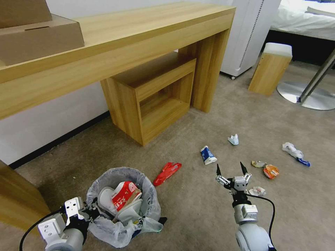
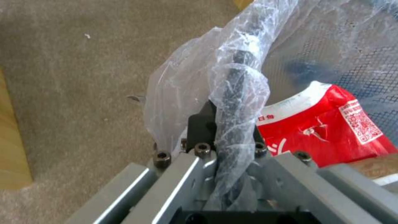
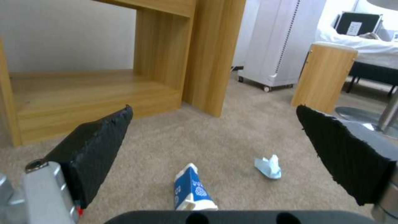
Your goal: Pick up the trash bin and place the garbage on the floor into it.
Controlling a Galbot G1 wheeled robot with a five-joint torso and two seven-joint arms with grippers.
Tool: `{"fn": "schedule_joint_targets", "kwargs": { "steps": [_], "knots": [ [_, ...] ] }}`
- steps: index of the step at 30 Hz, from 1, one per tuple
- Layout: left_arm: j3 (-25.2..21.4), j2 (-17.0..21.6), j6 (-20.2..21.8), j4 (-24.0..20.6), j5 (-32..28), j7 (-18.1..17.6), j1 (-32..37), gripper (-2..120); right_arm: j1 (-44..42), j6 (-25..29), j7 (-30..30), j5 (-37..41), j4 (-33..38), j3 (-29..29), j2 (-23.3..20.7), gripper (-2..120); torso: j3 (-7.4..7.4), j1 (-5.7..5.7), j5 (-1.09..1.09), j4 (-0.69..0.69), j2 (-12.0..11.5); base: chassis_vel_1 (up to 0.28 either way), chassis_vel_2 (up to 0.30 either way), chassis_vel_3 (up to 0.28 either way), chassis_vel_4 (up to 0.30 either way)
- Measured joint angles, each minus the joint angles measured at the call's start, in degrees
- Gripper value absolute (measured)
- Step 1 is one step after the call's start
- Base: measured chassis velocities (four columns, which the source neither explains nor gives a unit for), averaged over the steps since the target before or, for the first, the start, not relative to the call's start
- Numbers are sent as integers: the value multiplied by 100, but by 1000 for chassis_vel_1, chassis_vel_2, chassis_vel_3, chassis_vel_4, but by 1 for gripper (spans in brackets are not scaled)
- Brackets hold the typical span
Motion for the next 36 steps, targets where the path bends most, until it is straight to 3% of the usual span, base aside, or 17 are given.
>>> {"fn": "schedule_joint_targets", "kwargs": {
  "steps": [17, 36],
  "knots": [
    [44, -22, -89, 31, 187, 101, 46, 0, 118, 164, 1, -201, -259, -133, 129, 100, 1, 0, -1, 0, 0, -102, 106, 98, -103],
    [42, -20, -185, 54, 477, 244, 99, 0, 151, 309, -53, -382, -366, -72, 188, 100, 0, -1, -1, 0, 0, -2, 4, 7, -8]
  ]
}}
